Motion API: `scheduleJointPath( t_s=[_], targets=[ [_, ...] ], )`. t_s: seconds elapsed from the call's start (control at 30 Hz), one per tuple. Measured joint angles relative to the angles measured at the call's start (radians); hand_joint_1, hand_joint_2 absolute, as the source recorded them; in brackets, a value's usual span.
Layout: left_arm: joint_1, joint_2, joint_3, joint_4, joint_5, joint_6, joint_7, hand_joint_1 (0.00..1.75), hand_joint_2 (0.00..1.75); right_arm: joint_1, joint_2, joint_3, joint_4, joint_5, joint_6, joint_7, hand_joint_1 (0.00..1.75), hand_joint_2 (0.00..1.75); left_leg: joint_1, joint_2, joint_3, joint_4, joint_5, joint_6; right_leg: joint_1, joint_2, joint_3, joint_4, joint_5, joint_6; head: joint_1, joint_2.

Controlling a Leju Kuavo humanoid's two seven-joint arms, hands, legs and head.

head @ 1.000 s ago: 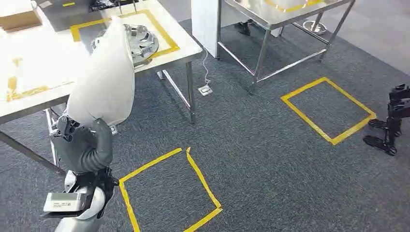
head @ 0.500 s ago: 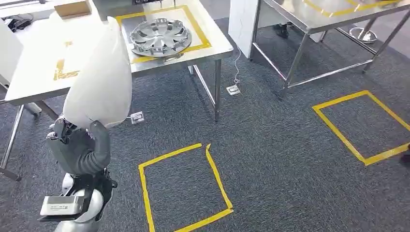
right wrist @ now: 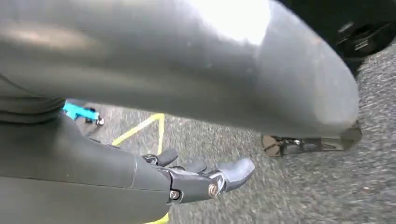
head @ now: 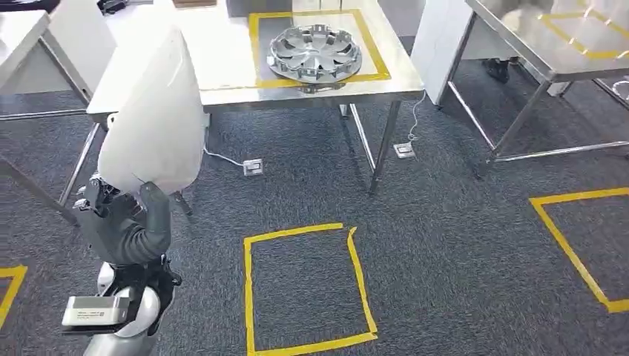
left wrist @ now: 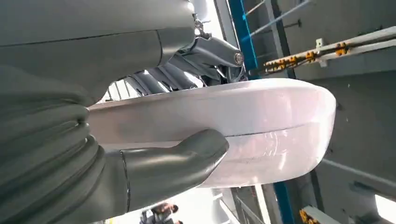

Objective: Take the parts from the cabinet and place them on the table.

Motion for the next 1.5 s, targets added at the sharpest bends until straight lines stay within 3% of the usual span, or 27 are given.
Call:
scheduleJointPath(
  t_s=[0.03,0.1,0.17,0.2,0.23,0.27,0.33,0.37,0.4,0.43,0.5,0.53,0.57,0.7,0.77,0.8,0.83,0.87,0.9,0.93,1.0,1.03,1.07,1.1,1.17,1.33,1.5],
  targets=[
    [0.001,0.000,0.000,0.000,0.002,0.000,0.000,1.75,1.75,0.001,0.000,0.000,0.000,0.000,0.000,0.000,0.00,0.00,0.002,-0.011,-0.002,0.000,0.002,-0.004,-0.002,0.057,0.025,-0.052,-0.007,-0.006,0.000,0.000],
    [0.000,0.000,0.000,0.002,0.005,0.003,-0.003,1.75,1.75,-0.001,0.000,0.000,0.000,-0.002,0.000,-0.001,0.00,0.00,0.003,-0.035,-0.013,0.000,0.008,-0.022,0.002,0.037,0.022,-0.060,-0.002,-0.001,0.000,0.000],
    [0.002,0.001,0.000,0.003,0.006,0.005,-0.003,1.75,1.75,-0.005,0.000,0.000,0.000,-0.004,-0.001,-0.001,0.00,0.00,0.007,-0.060,-0.015,-0.011,0.017,-0.038,0.006,0.015,0.025,-0.064,0.002,-0.011,0.000,0.000],
    [0.003,0.003,0.001,0.003,0.006,0.006,-0.003,1.75,1.75,-0.004,0.003,0.000,0.000,-0.007,-0.001,-0.001,0.00,0.00,0.005,-0.045,-0.022,-0.005,0.014,-0.041,-0.005,-0.005,0.028,-0.077,0.010,-0.022,0.001,0.000],
    [0.000,0.006,0.001,0.003,0.006,0.007,-0.005,1.75,1.75,-0.004,0.002,0.000,0.000,-0.008,-0.001,-0.002,0.00,0.00,-0.003,0.021,-0.031,0.019,-0.006,-0.044,-0.004,-0.016,0.029,-0.079,0.011,-0.028,-0.003,0.000],
    [-0.004,0.006,0.001,0.004,0.006,0.007,-0.005,1.75,1.75,-0.002,0.002,0.000,0.000,-0.009,-0.001,-0.002,0.00,0.00,-0.002,0.062,-0.059,0.079,-0.047,-0.048,-0.002,-0.030,0.029,-0.079,0.010,-0.035,-0.013,0.000],
    [-0.002,0.007,0.000,0.007,0.006,0.007,-0.005,1.75,1.75,0.001,0.002,-0.001,0.000,-0.010,-0.001,-0.002,0.00,0.00,0.001,0.084,-0.130,0.238,-0.125,-0.056,0.001,-0.058,0.027,-0.079,0.009,-0.037,-0.013,0.000],
    [-0.002,0.008,0.000,0.010,0.006,0.007,-0.005,1.75,1.75,0.001,0.001,-0.001,0.000,-0.010,-0.001,-0.002,0.00,0.00,0.002,0.085,-0.155,0.297,-0.142,-0.058,0.002,-0.074,0.026,-0.079,0.009,-0.037,-0.013,0.000],
    [-0.002,0.009,0.000,0.012,0.006,0.007,-0.004,1.75,1.75,0.001,0.001,-0.001,0.000,-0.010,-0.001,-0.002,0.00,0.00,0.003,0.087,-0.156,0.306,-0.135,-0.060,0.002,-0.089,0.026,-0.079,0.009,-0.037,-0.013,0.000],
    [-0.002,0.010,0.000,0.013,0.006,0.007,-0.004,1.75,1.75,0.001,0.001,-0.001,0.000,-0.010,-0.001,-0.002,0.00,0.00,0.003,0.091,-0.130,0.265,-0.106,-0.060,0.002,-0.103,0.027,-0.078,0.008,-0.037,-0.013,0.000],
    [-0.003,0.011,0.000,0.013,0.006,0.008,-0.005,1.75,1.75,-0.001,0.002,-0.001,0.000,-0.010,0.000,-0.002,0.00,0.00,0.003,0.121,-0.024,0.082,-0.026,-0.056,0.002,-0.128,0.032,-0.077,0.005,-0.031,-0.013,0.000],
    [-0.004,0.011,0.000,0.013,0.006,0.008,-0.005,1.75,1.75,-0.001,0.002,-0.001,0.000,-0.011,0.000,-0.002,0.00,0.00,-0.001,0.175,0.018,0.002,-0.020,-0.050,0.005,-0.140,0.036,-0.074,0.001,-0.026,-0.013,0.000],
    [-0.006,0.011,0.000,0.013,0.006,0.008,-0.004,1.75,1.75,-0.001,0.002,-0.001,0.000,-0.010,-0.001,-0.002,0.00,0.00,-0.008,0.174,0.023,-0.006,-0.021,-0.035,0.012,-0.148,0.035,-0.070,-0.003,-0.018,-0.013,0.000],
    [-0.004,0.017,0.001,0.012,0.007,0.018,-0.008,1.75,1.75,-0.008,0.002,-0.001,0.000,-0.010,0.000,-0.003,0.00,0.00,-0.006,0.123,0.012,-0.008,-0.012,-0.006,0.012,-0.185,0.042,-0.072,-0.005,0.003,-0.013,0.000],
    [-0.008,0.016,0.001,0.011,0.007,0.021,-0.009,1.75,1.75,-0.006,0.000,-0.001,0.000,-0.008,0.002,-0.003,0.00,0.00,0.002,0.105,0.009,-0.011,-0.005,0.004,0.002,-0.074,0.015,-0.007,-0.056,0.015,-0.007,0.000],
    [-0.008,0.016,0.001,0.011,0.006,0.023,-0.008,1.75,1.75,-0.005,0.001,-0.001,0.000,-0.008,0.003,-0.002,0.00,0.00,0.002,0.097,0.007,-0.011,-0.003,0.007,0.001,-0.050,-0.021,0.068,-0.096,0.018,-0.005,0.000],
    [-0.007,0.015,0.001,0.011,0.006,0.025,-0.009,1.75,1.75,-0.004,0.001,-0.002,0.001,-0.012,0.002,-0.001,0.00,0.00,0.001,0.090,0.004,-0.011,-0.003,0.009,0.001,-0.041,-0.064,0.154,-0.133,0.020,-0.004,0.000],
    [-0.007,0.016,0.001,0.013,0.006,0.026,-0.009,1.75,1.75,-0.003,0.001,-0.005,0.002,-0.020,0.000,0.000,0.00,0.00,0.000,0.078,0.001,-0.009,-0.002,0.009,0.001,-0.039,-0.101,0.224,-0.153,0.020,-0.004,0.000],
    [-0.006,0.016,0.001,0.014,0.006,0.027,-0.009,1.75,1.75,-0.003,0.001,-0.008,0.002,-0.022,-0.001,0.000,0.00,0.00,0.000,0.070,0.000,-0.006,-0.002,0.009,0.002,-0.039,-0.114,0.242,-0.145,0.020,-0.004,0.000],
    [-0.006,0.016,0.001,0.014,0.006,0.028,-0.009,1.75,1.75,-0.003,0.001,-0.009,0.002,-0.024,-0.001,0.000,0.00,0.00,0.000,0.063,0.000,-0.004,-0.003,0.009,0.001,-0.039,-0.103,0.211,-0.114,0.017,-0.004,0.000],
    [-0.006,0.016,0.001,0.014,0.006,0.029,-0.009,1.75,1.75,-0.004,0.000,-0.010,0.003,-0.029,-0.002,-0.002,0.00,0.00,0.001,0.052,0.002,0.000,-0.004,0.006,0.001,-0.036,-0.027,0.046,-0.020,0.009,-0.003,0.000],
    [-0.007,0.016,0.001,0.013,0.006,0.029,-0.009,1.75,1.75,-0.005,0.000,-0.011,0.002,-0.029,-0.002,-0.002,0.00,0.00,0.001,0.049,0.002,0.001,-0.005,0.003,0.001,-0.029,0.015,-0.042,0.012,0.004,-0.003,0.000],
    [-0.007,0.016,0.001,0.013,0.006,0.029,-0.009,1.75,1.75,-0.007,0.000,-0.012,0.003,-0.030,-0.002,-0.002,0.00,0.00,-0.006,0.046,-0.002,0.004,-0.006,-0.007,0.006,-0.022,0.020,-0.061,-0.001,0.004,-0.003,0.000],
    [-0.008,0.016,0.001,0.013,0.006,0.029,-0.009,1.75,1.75,-0.007,0.000,-0.014,0.003,-0.031,-0.001,-0.002,0.00,0.00,-0.005,0.042,-0.004,0.003,-0.004,-0.012,0.005,-0.025,0.017,-0.064,0.004,0.001,-0.003,0.000],
    [-0.008,0.016,0.000,0.013,0.006,0.030,-0.009,1.75,1.75,-0.005,0.002,-0.017,0.004,-0.031,0.000,-0.002,0.00,0.00,-0.006,0.045,-0.005,0.003,-0.005,-0.001,0.004,-0.026,0.016,-0.067,0.008,0.003,-0.003,0.000],
    [-0.017,0.016,0.000,0.014,0.006,0.034,-0.009,1.75,1.75,-0.005,0.001,-0.024,0.004,-0.032,0.002,-0.002,0.00,0.00,-0.005,0.046,0.000,-0.011,0.004,-0.016,0.007,-0.025,0.012,-0.067,0.012,-0.008,-0.003,0.000],
    [-0.020,0.016,0.000,0.017,0.009,0.038,-0.008,1.75,1.75,-0.005,0.001,-0.025,0.004,-0.031,0.002,-0.001,0.00,0.00,-0.003,0.046,0.000,-0.015,0.007,-0.025,0.008,-0.025,0.011,-0.066,0.013,-0.011,-0.003,0.000]
  ],
)
